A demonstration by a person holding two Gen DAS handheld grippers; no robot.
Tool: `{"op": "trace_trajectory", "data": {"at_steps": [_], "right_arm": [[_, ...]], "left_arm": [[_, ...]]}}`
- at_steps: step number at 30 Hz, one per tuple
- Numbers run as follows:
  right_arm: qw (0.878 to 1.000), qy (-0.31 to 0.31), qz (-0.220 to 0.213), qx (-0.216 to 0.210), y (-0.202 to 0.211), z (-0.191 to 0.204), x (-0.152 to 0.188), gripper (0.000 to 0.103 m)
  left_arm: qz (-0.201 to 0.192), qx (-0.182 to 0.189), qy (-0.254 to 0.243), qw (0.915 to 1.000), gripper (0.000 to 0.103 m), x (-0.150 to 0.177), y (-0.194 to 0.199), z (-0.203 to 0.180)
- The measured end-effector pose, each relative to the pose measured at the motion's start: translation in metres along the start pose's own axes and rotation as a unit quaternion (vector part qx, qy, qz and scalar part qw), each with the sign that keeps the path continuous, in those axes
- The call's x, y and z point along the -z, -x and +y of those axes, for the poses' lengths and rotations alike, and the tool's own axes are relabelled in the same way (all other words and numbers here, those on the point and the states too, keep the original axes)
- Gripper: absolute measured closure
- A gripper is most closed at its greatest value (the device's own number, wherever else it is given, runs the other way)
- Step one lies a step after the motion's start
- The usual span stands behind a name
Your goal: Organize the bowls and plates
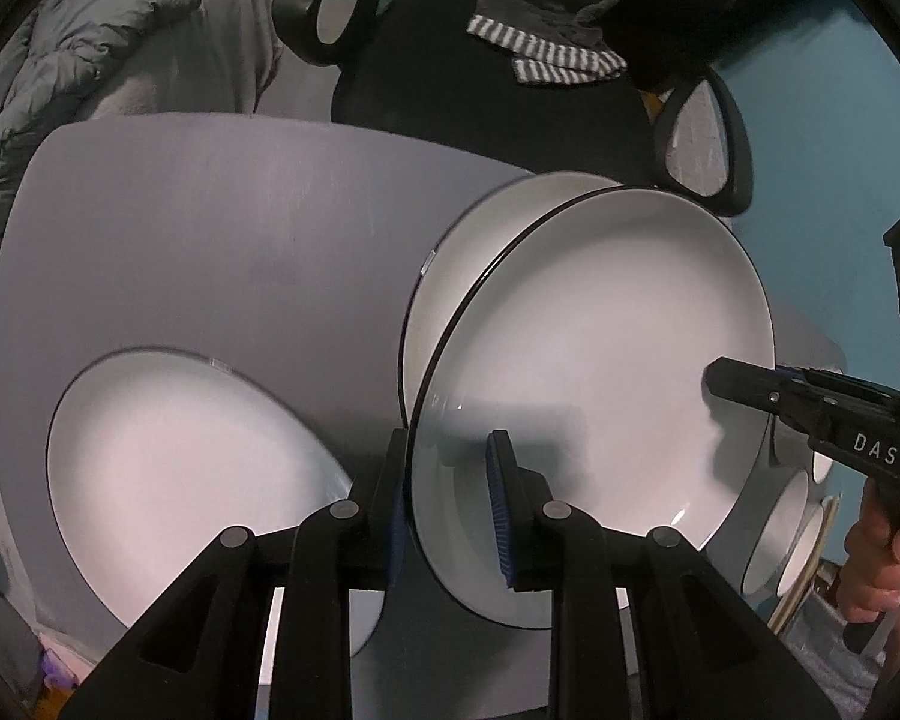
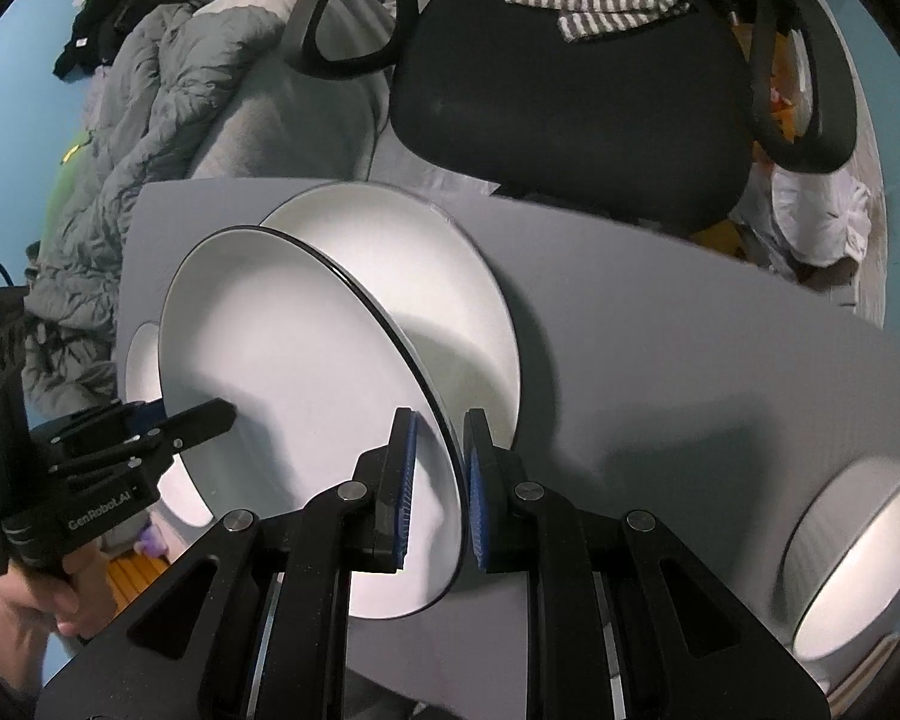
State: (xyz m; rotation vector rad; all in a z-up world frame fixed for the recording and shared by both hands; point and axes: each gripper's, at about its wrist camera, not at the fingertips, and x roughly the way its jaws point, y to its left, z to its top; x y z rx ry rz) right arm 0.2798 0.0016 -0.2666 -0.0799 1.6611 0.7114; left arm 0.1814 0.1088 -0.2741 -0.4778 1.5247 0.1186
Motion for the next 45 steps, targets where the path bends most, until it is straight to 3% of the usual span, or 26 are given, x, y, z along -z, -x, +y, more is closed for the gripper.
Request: {"op": "trace_trajectory", "data": {"at_steps": [12, 17, 19, 24, 31, 34, 41, 43, 44, 45], "right_arm": [[0.999, -0.004, 0.03, -0.02, -0.02, -0.008, -0.026, 0.086], [0.999, 0.004, 0.041, -0.003, -0.019, -0.006, -0.031, 0.086], [0.999, 0.006, 0.044, 0.005, -0.019, -0.004, -0.031, 0.084], [0.998, -0.002, 0.058, 0.006, -0.018, 0.0, -0.032, 0.068], [0.997, -0.007, 0.078, 0.022, -0.017, 0.002, -0.034, 0.065], [0.996, -0.003, 0.082, 0.027, -0.016, 0.003, -0.032, 0.065], [0.996, 0.0, 0.074, 0.051, -0.009, 0.011, -0.024, 0.064], [0.996, 0.002, 0.07, 0.06, -0.007, 0.014, -0.022, 0.061], [0.995, 0.004, 0.067, 0.071, -0.006, 0.015, -0.021, 0.051], [0.994, 0.009, 0.06, 0.088, -0.004, 0.017, -0.02, 0.05]], "left_arm": [[0.019, -0.043, 0.002, 0.9989, 0.077, -0.03, -0.013, -0.006], [0.026, -0.049, 0.002, 0.9984, 0.076, -0.033, -0.015, -0.008], [0.025, -0.063, -0.003, 0.9977, 0.076, -0.033, -0.016, -0.01], [0.015, -0.093, -0.017, 0.9954, 0.075, -0.032, -0.016, -0.022], [0.019, -0.12, -0.025, 0.9923, 0.072, -0.03, -0.017, -0.027], [0.02, -0.12, -0.015, 0.9925, 0.064, -0.028, -0.014, -0.025], [0.011, -0.104, 0.008, 0.9945, 0.064, -0.013, -0.003, -0.019], [0.003, -0.102, 0.009, 0.9947, 0.064, -0.01, 0.003, -0.018], [0.001, -0.101, 0.01, 0.9948, 0.064, -0.009, 0.005, -0.017], [-0.003, -0.099, 0.013, 0.995, 0.064, -0.007, 0.009, -0.015]]}}
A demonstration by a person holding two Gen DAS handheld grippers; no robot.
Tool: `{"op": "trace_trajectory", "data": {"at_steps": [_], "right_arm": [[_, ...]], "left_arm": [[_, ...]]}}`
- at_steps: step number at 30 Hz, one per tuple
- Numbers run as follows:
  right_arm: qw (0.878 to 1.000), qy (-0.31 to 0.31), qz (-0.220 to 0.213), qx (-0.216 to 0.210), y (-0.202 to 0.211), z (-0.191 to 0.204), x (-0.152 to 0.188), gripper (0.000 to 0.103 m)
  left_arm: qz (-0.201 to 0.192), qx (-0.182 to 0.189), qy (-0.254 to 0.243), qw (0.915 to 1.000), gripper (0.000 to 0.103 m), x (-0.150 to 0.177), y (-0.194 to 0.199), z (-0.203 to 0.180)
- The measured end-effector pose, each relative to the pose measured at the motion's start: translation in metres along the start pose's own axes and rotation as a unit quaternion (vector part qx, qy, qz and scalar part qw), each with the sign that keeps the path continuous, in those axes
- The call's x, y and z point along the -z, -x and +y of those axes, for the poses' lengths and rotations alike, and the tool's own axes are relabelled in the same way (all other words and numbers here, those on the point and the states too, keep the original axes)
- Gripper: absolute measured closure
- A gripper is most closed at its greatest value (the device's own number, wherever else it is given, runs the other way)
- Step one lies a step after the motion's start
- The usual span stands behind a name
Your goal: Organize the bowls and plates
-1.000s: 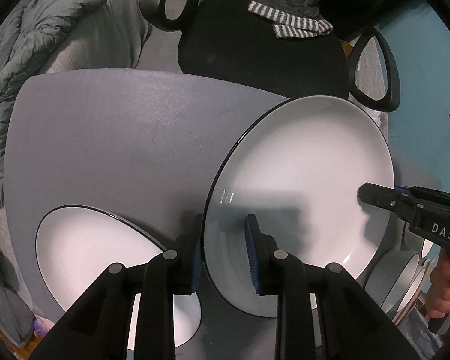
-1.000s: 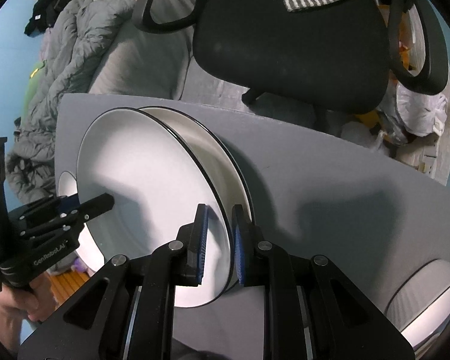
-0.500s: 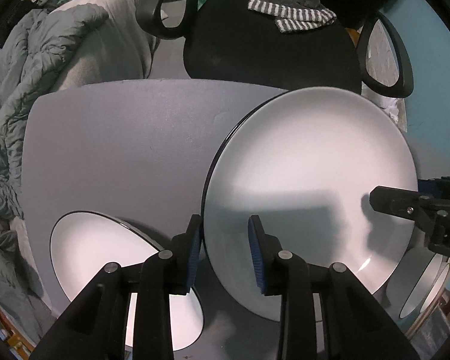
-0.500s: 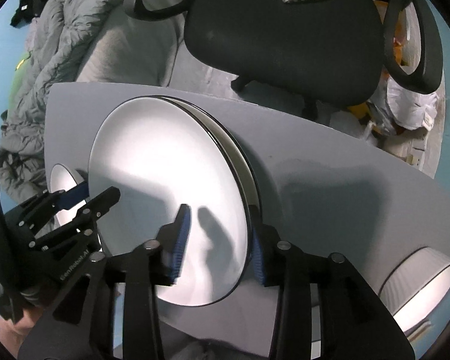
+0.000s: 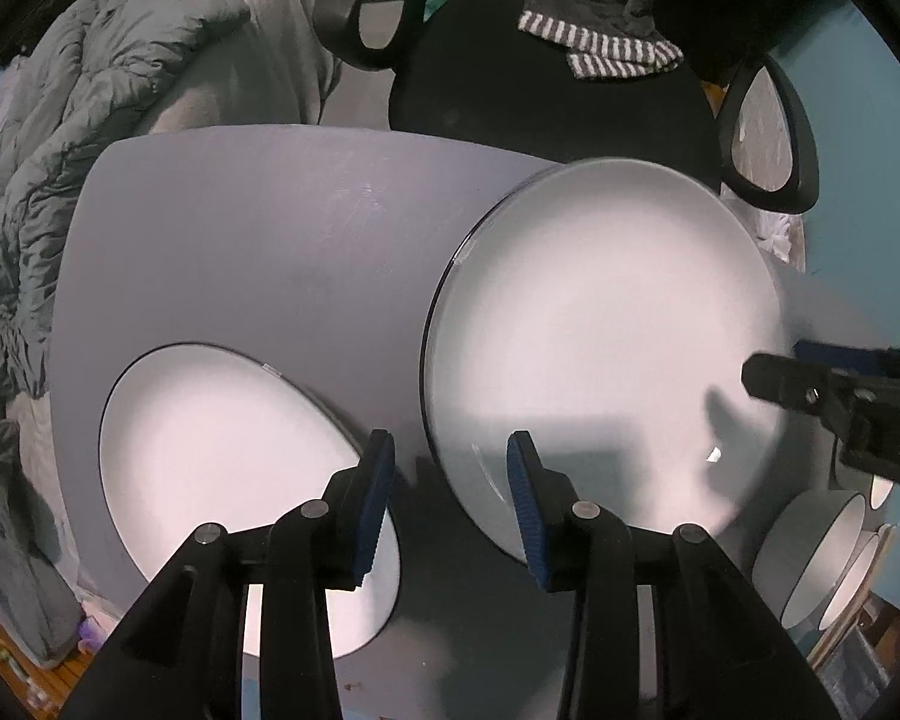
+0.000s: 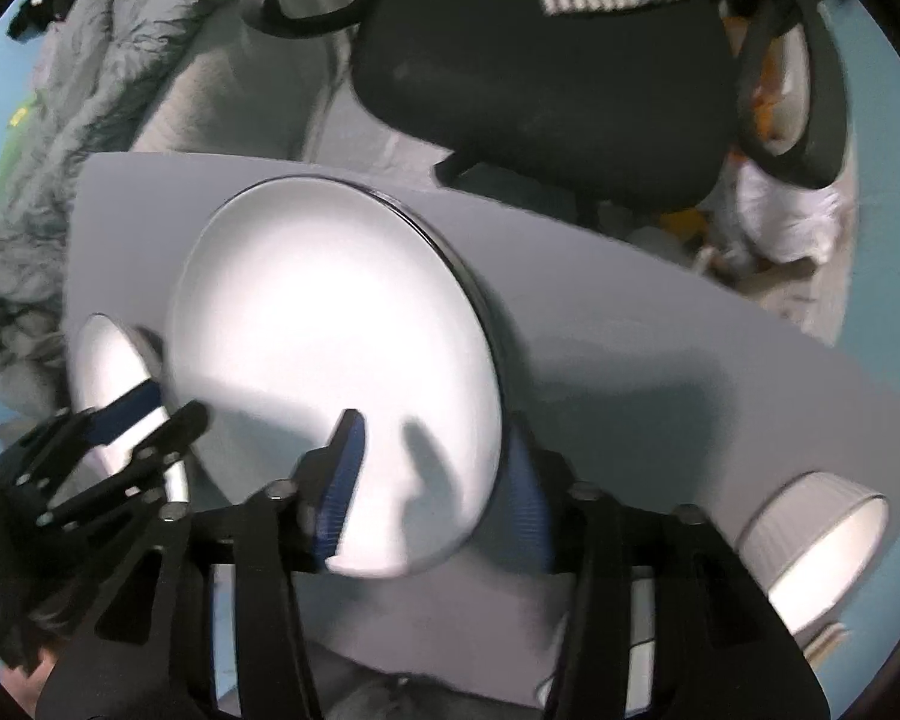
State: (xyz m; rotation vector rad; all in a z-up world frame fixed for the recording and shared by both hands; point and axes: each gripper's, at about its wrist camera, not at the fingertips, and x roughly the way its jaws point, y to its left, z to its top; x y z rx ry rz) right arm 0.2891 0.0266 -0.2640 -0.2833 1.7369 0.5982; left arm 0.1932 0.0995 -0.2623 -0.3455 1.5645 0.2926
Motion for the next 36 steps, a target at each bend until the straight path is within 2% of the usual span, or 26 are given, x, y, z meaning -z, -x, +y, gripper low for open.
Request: {"op": "trace_trajectory", "data": {"at_steps": [8, 12, 16, 20, 23, 31, 36], "right_arm": [[0.999, 0.006, -0.023, 0.028, 0.006, 0.005, 0.009, 0.05], [0.998, 0.018, -0.041, 0.043, 0.013, 0.011, 0.019, 0.05], [0.995, 0.039, -0.058, 0.064, 0.021, 0.02, 0.034, 0.049], [0.992, 0.066, -0.072, 0.083, 0.029, 0.031, 0.049, 0.043], [0.989, 0.085, -0.083, 0.088, 0.038, 0.037, 0.059, 0.039], [0.985, 0.114, -0.105, 0.081, 0.057, 0.056, 0.082, 0.038], [0.981, 0.136, -0.116, 0.08, 0.064, 0.067, 0.096, 0.036]], "left_arm": [[-0.03, 0.013, 0.015, 0.9994, 0.063, 0.015, 0.024, 0.011], [-0.049, 0.021, 0.026, 0.9982, 0.053, 0.026, 0.039, 0.015], [-0.06, 0.03, 0.039, 0.9969, 0.05, 0.038, 0.052, 0.019], [-0.076, 0.029, 0.049, 0.9955, 0.04, 0.053, 0.062, 0.022], [-0.077, 0.034, 0.06, 0.9946, 0.039, 0.068, 0.068, 0.025], [-0.084, 0.04, 0.085, 0.992, 0.037, 0.103, 0.085, 0.04], [-0.092, 0.047, 0.117, 0.9878, 0.036, 0.121, 0.095, 0.05]]}}
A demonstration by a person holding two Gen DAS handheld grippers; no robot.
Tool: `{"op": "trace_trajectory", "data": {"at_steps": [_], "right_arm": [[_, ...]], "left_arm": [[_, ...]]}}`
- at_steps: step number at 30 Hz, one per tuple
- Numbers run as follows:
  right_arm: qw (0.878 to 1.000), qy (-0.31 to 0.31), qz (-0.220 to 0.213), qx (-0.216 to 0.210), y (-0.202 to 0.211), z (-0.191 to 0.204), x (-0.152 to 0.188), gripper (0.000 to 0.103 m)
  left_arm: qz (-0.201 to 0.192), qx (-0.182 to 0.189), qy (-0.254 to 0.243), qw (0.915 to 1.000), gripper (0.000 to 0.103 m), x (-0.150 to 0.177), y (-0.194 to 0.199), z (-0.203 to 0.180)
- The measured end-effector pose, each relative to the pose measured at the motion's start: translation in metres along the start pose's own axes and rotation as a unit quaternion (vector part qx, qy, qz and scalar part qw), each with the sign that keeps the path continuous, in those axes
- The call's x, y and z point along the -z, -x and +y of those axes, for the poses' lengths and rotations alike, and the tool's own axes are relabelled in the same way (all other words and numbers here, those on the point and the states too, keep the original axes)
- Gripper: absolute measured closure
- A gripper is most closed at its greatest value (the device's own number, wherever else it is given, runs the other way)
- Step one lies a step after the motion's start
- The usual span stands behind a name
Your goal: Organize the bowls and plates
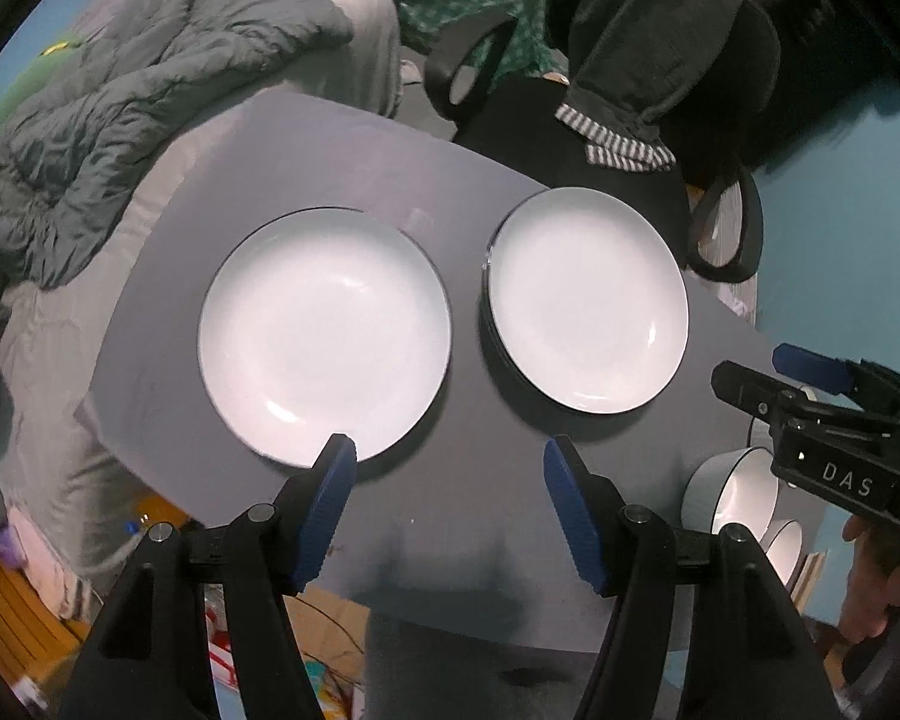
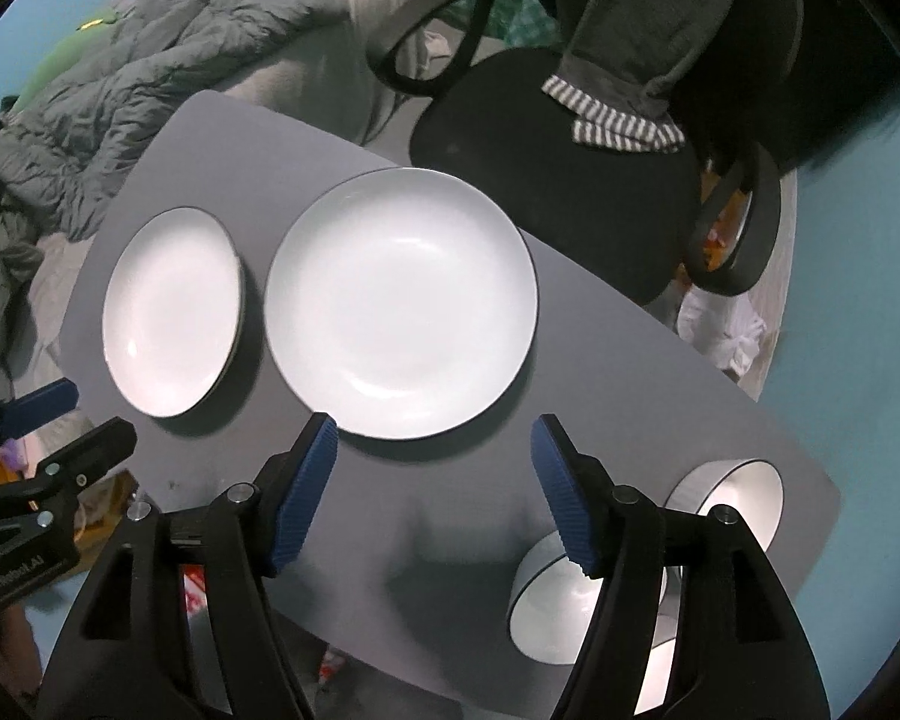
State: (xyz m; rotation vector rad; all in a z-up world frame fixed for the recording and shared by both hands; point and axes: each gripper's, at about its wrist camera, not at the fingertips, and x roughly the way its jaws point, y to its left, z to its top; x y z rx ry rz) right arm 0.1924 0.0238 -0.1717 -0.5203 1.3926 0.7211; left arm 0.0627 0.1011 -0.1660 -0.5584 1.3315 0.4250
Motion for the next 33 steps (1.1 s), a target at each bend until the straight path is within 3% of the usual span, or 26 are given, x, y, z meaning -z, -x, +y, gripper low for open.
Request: {"op": "trace_trajectory", "data": {"at_steps": [10, 23, 33], "right_arm": [[1.0, 0.025, -0.011, 0.005, 0.012, 0.025, 0.006, 0.036], [1.0, 0.021, -0.016, 0.0, 0.017, 0.066, -0.005, 0.036], [0.999, -0.033, 0.006, -0.01, -0.002, 0.086, -0.021, 0.036]], "left_arm": [[-0.013, 0.001, 0.041, 0.9991, 0.036, 0.02, 0.01, 0.023], [-0.019, -0.009, -0.01, 0.9997, 0.036, 0.009, 0.018, 0.053], [-0.007, -0.002, -0.077, 0.997, 0.036, -0.027, 0.006, 0.092]]}}
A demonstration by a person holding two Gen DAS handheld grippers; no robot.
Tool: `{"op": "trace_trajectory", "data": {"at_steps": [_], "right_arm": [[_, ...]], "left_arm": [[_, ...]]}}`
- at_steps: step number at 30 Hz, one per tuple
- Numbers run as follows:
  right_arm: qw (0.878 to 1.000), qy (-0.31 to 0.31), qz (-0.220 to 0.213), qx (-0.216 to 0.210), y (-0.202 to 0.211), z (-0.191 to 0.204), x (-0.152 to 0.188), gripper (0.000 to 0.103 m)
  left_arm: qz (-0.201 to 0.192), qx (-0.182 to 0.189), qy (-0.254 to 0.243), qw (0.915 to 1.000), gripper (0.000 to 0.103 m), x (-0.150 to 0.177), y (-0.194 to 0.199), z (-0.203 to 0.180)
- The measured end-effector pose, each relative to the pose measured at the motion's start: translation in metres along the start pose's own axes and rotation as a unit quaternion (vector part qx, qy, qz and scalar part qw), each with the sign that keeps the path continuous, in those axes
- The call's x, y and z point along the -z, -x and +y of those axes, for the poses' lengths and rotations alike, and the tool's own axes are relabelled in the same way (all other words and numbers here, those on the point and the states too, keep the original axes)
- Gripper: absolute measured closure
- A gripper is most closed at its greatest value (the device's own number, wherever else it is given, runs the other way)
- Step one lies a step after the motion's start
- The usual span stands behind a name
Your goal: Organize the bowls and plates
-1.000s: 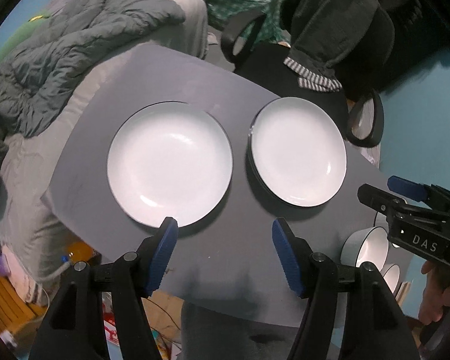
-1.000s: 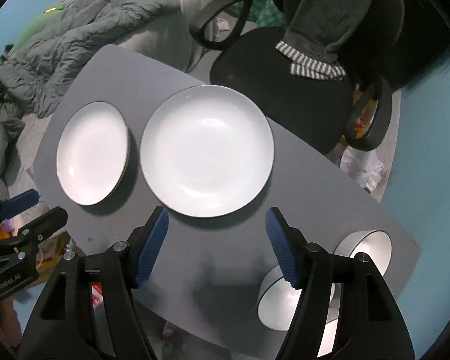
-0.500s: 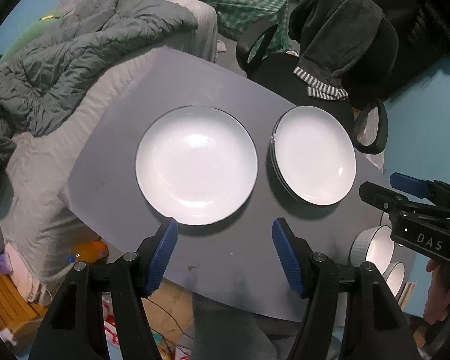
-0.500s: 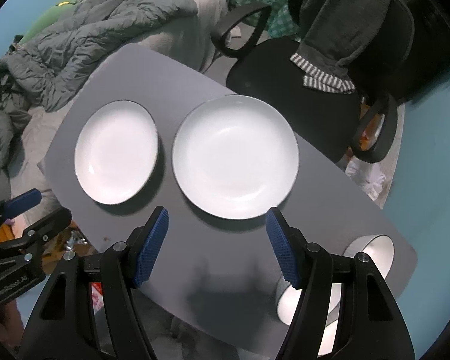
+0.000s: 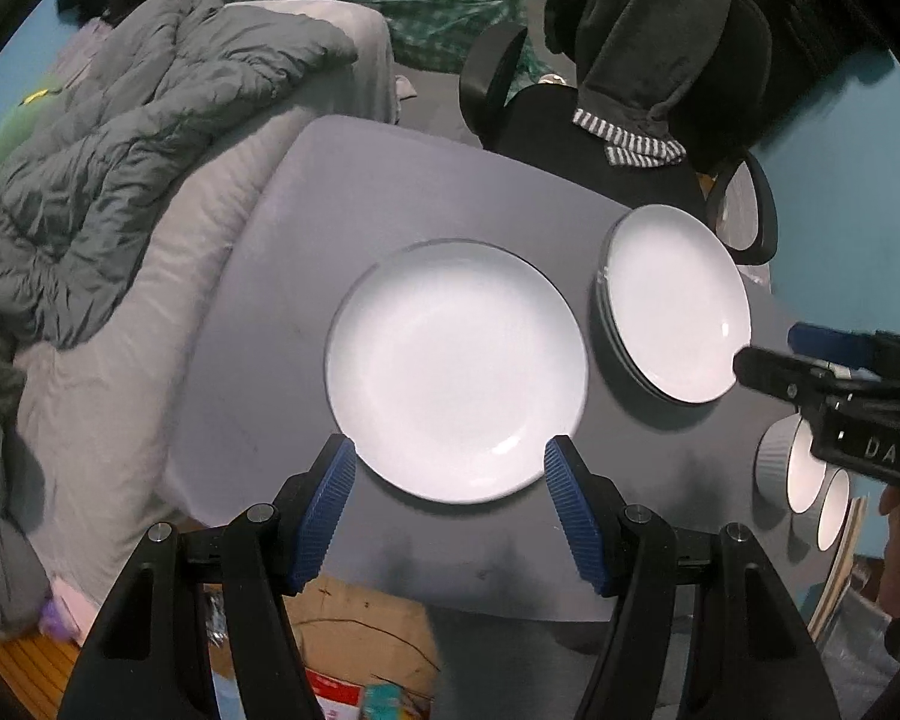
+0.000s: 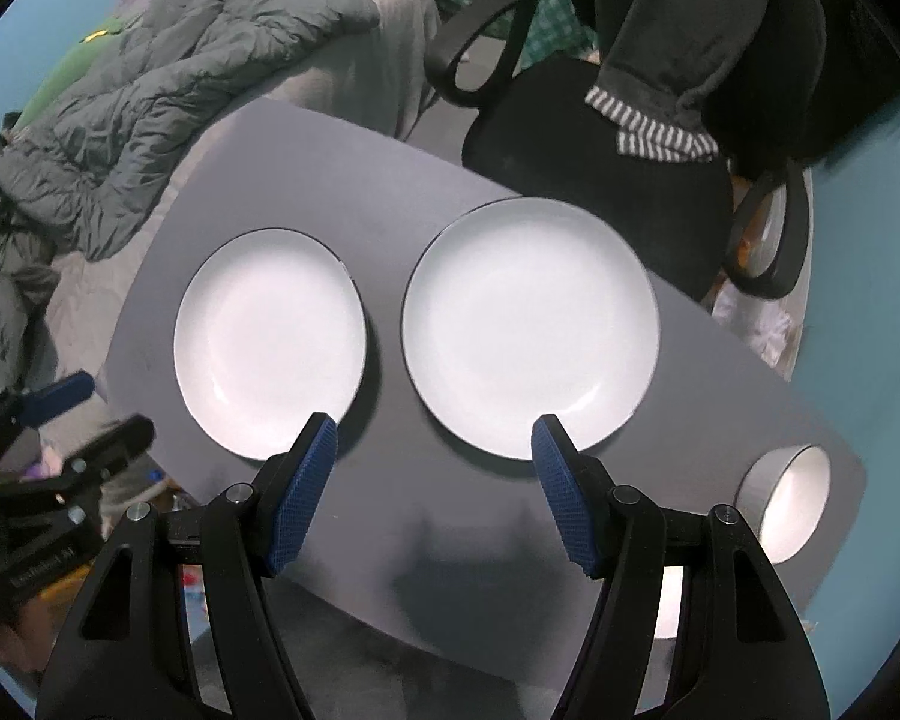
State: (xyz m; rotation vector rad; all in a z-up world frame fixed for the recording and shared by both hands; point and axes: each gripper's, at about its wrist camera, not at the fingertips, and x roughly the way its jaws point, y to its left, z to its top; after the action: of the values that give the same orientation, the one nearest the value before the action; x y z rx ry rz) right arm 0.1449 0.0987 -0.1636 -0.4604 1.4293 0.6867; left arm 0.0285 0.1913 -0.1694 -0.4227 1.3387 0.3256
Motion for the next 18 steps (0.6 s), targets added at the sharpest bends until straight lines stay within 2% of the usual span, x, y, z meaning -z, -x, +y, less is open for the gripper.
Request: {"op": "trace_trajectory", "data": {"at_steps": [10, 18], "right_arm": [[0.998, -0.042, 0.029, -0.035, -0.035, 0.016, -0.004, 0.036], [0.99, -0.095, 0.059, -0.09, -0.075, 0.02, 0.003, 0.036]], "left_arm": [[0.019, -0.009, -0.081, 0.9965, 0.036, -0.035, -0.029, 0.037], [0.054, -0.01, -0.121, 0.9912, 0.036, -0.049, -0.073, 0.054]]}}
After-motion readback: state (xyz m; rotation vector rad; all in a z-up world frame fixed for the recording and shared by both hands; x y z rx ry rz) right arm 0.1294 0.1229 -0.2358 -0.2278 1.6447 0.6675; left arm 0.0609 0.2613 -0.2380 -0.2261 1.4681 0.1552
